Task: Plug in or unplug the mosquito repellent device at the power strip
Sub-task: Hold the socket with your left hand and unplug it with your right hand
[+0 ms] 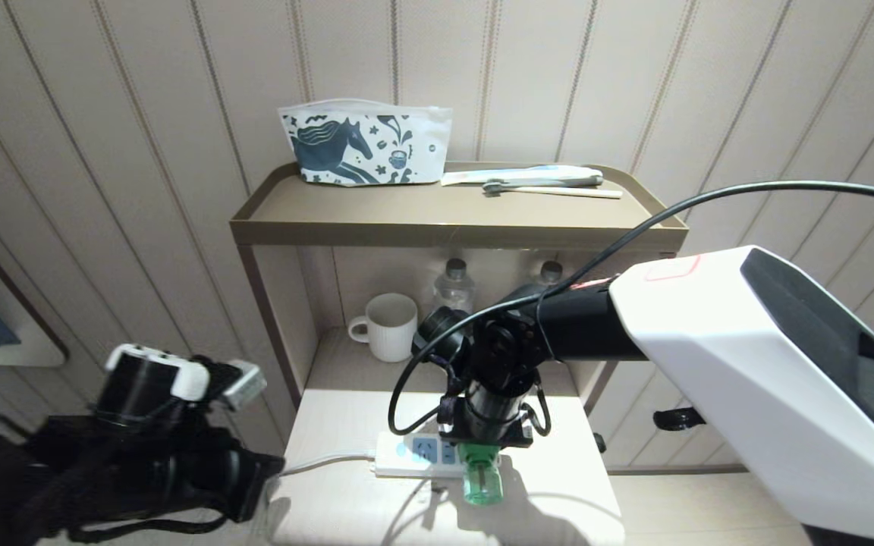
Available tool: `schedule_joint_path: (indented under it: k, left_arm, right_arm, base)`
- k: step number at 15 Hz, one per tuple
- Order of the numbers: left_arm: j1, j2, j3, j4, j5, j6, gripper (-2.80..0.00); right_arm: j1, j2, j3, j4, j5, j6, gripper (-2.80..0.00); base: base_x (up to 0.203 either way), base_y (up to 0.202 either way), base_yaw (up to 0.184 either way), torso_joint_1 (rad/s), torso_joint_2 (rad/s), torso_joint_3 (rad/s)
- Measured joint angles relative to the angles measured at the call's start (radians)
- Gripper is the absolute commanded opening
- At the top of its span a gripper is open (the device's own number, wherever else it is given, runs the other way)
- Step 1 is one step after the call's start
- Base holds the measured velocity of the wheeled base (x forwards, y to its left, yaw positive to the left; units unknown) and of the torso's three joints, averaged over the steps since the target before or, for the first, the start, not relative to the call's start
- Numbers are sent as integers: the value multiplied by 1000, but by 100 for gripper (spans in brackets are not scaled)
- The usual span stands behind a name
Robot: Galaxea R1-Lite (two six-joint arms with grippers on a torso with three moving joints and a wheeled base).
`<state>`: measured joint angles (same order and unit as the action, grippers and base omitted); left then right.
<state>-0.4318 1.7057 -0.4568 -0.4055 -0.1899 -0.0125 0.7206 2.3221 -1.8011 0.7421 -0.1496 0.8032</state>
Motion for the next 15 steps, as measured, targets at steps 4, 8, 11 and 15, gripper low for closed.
schedule_joint_path:
  k: [4, 8, 11, 15]
  left_arm:
    - [-221, 213, -66, -227, 167, -28, -280]
    - [-294, 301, -192, -230, 273, -65, -280]
    - [-300, 359, -237, -239, 326, -63, -280]
    - [-300, 414, -257, -264, 346, -59, -280]
  right_arm:
    - [0, 15, -9, -2, 0, -3, -280]
    - [0, 23, -4, -2, 1, -4, -280]
    - [0, 24, 0, -2, 1, -4, -280]
    - [0, 26, -7, -2, 3, -4, -280]
  base:
    - [0, 0, 0, 0, 0, 0]
    - [0, 0, 0, 0, 0, 0]
    - [0, 0, 0, 0, 0, 0]
    - [0, 0, 0, 0, 0, 0]
